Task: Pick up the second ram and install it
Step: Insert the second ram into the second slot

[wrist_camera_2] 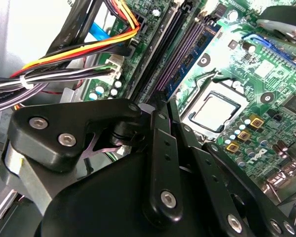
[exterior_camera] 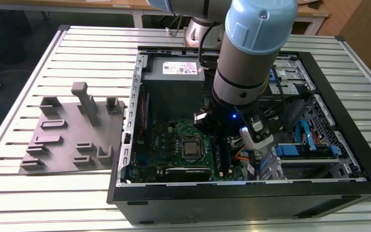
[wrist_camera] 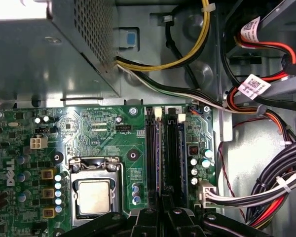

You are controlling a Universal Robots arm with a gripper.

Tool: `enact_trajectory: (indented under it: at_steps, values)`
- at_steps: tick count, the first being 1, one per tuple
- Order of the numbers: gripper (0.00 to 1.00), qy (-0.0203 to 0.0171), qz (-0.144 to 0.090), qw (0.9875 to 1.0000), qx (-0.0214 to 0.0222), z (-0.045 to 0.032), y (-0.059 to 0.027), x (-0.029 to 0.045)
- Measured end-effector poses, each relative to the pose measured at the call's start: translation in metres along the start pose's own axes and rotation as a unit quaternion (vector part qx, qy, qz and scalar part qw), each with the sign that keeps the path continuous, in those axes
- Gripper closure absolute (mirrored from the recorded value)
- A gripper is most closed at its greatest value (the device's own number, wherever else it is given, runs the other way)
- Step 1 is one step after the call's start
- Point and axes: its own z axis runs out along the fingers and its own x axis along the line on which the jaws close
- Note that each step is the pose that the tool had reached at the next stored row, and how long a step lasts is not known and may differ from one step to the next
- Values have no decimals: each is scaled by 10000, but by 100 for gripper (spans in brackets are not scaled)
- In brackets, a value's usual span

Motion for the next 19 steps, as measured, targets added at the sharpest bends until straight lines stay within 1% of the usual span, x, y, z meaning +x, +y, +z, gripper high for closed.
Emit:
enact_trajectory:
  at_steps: [11, 19]
  values:
    - [86, 0, 0, 10000, 2, 38, 0, -4]
    - [86, 0, 0, 10000, 1, 51, 36, -2]
